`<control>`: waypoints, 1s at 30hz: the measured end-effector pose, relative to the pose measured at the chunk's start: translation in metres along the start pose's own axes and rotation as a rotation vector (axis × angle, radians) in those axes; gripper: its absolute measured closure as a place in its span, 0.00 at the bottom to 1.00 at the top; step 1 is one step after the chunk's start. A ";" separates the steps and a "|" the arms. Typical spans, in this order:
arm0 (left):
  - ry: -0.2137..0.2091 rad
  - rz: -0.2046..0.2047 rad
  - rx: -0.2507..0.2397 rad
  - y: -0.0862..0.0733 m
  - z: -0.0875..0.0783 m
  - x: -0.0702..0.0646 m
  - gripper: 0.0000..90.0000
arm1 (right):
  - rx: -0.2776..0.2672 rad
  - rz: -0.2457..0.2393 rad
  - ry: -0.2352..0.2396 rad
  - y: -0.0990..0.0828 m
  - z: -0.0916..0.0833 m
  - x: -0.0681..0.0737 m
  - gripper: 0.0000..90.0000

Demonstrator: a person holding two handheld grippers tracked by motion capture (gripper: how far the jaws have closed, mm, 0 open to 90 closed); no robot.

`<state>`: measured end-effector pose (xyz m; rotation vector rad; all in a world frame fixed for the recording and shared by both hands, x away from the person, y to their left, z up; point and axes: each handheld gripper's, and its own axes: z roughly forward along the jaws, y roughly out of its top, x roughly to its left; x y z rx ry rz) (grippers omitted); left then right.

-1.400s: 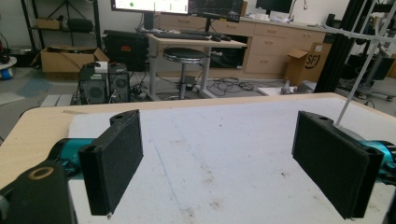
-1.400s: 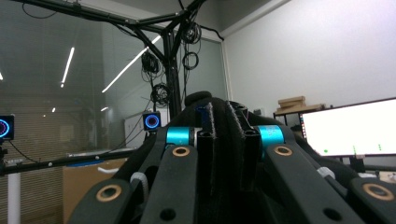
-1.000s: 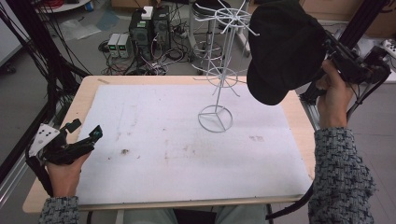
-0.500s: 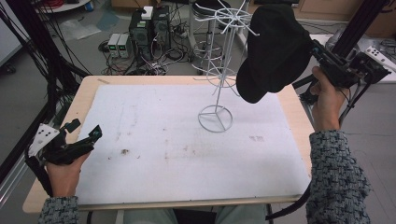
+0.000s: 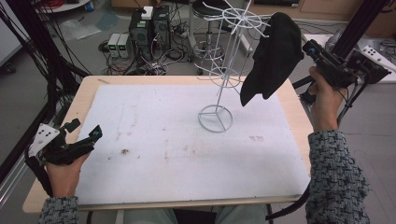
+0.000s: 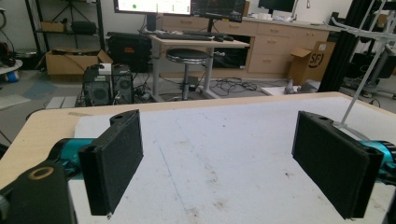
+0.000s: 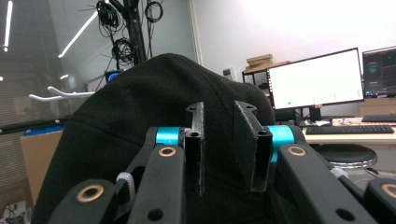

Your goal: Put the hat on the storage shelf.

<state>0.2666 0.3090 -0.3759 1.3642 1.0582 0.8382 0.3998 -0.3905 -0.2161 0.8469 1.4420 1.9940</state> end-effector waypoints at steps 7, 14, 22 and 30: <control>0.001 0.000 0.003 0.000 0.000 0.000 0.18 | 0.046 -0.069 -0.050 0.001 -0.002 0.007 0.76; -0.001 -0.001 0.001 0.000 0.000 -0.001 0.18 | 0.098 -0.142 -0.106 0.000 -0.009 0.018 0.60; -0.001 0.000 0.001 0.000 0.001 -0.001 0.18 | 0.141 -0.212 -0.157 -0.008 -0.017 0.032 0.49; -0.004 0.001 0.008 -0.002 0.002 -0.002 0.18 | 0.155 -0.265 -0.233 -0.031 -0.032 0.049 0.30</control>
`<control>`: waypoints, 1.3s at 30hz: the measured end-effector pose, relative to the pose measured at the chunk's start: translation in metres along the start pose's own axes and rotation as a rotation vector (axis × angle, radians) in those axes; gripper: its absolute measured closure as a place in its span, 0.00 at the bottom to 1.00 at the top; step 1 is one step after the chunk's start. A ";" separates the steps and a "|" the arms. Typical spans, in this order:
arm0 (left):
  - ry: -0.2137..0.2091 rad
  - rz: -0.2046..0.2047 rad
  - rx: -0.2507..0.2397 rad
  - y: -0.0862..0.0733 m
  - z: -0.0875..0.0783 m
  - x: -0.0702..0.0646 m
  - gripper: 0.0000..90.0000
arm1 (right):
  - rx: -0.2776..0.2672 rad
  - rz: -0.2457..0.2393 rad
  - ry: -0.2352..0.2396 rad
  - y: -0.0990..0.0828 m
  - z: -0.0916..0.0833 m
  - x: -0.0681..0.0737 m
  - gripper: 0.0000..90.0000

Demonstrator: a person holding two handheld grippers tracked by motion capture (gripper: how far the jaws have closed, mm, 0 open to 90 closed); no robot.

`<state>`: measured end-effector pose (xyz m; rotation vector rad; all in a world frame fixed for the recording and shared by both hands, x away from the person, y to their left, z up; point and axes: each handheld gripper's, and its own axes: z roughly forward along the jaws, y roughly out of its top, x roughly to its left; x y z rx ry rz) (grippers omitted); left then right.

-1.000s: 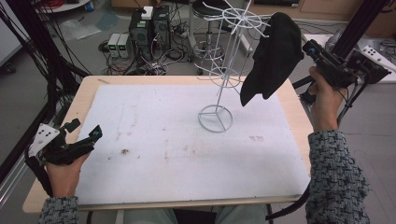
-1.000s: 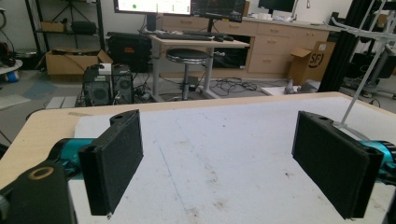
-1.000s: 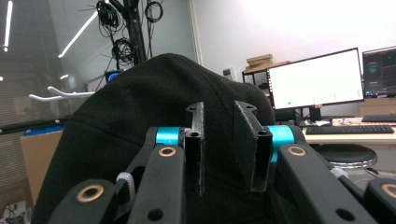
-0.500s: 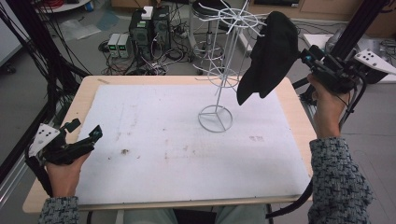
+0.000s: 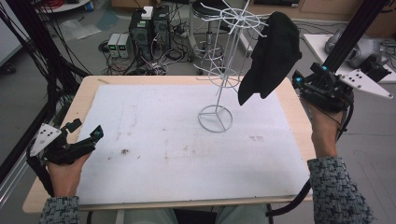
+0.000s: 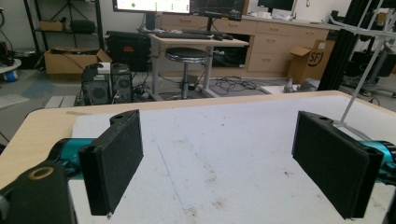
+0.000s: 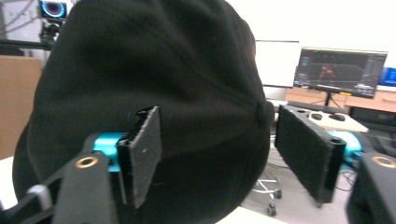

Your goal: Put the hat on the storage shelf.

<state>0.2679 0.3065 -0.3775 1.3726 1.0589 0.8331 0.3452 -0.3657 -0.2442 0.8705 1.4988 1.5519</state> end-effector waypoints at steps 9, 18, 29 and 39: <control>0.000 0.001 0.005 -0.001 0.001 0.000 0.18 | 0.025 0.027 -0.052 -0.035 -0.017 0.021 0.14; -0.003 0.015 0.008 -0.001 0.001 -0.003 0.18 | 0.078 0.050 -0.090 -0.079 -0.035 0.046 0.13; 0.002 0.027 0.020 -0.003 0.003 -0.004 0.18 | 0.178 0.072 -0.106 -0.133 -0.042 0.066 0.13; 0.003 0.028 0.020 -0.003 0.003 -0.005 0.18 | 0.225 0.085 -0.104 -0.145 -0.044 0.068 0.13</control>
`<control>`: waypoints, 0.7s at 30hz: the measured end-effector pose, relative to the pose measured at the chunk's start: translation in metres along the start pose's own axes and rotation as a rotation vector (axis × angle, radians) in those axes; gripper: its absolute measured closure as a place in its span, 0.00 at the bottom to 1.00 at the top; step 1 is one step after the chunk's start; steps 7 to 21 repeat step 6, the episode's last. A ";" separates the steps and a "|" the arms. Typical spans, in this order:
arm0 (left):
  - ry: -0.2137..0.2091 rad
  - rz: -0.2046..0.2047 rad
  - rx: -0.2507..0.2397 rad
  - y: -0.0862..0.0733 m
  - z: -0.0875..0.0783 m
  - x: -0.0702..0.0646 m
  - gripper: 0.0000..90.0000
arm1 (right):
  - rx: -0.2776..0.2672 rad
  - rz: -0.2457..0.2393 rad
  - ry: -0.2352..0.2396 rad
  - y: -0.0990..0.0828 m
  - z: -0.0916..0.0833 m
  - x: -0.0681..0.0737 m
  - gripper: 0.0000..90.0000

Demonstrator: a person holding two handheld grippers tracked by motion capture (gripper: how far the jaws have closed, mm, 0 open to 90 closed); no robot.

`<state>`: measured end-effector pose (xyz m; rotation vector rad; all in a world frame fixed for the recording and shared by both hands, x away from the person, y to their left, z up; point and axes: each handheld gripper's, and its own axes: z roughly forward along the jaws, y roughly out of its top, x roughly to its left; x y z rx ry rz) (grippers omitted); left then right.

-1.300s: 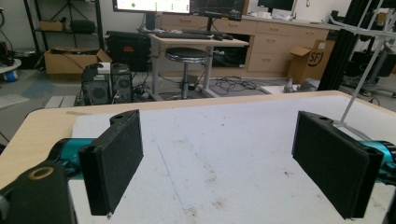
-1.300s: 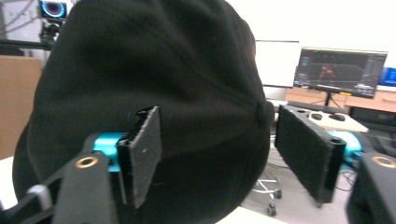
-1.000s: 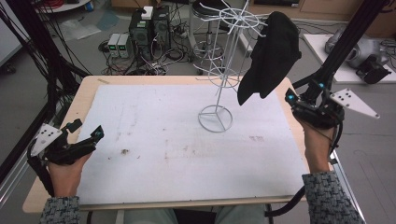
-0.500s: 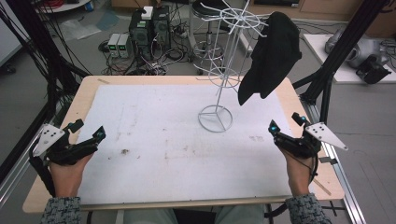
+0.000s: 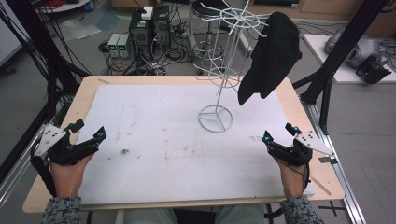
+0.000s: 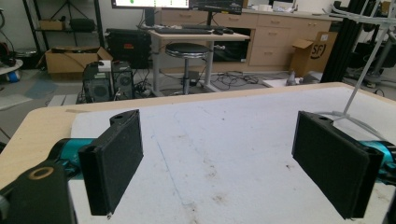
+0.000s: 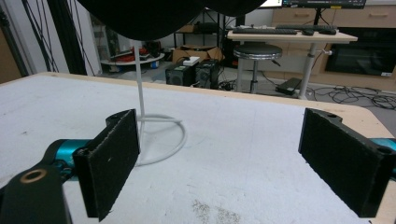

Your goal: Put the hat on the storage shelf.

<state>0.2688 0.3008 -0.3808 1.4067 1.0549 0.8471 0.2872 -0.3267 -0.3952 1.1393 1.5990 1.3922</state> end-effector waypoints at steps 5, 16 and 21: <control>0.000 0.003 0.007 -0.001 0.001 0.000 0.18 | 0.004 0.002 -0.004 -0.001 -0.001 0.000 0.13; 0.000 0.001 0.010 -0.002 0.002 0.000 0.18 | 0.009 -0.001 -0.004 -0.002 -0.001 -0.001 0.13; 0.000 0.001 0.010 -0.002 0.002 0.000 0.18 | 0.009 -0.001 -0.004 -0.002 -0.001 -0.001 0.13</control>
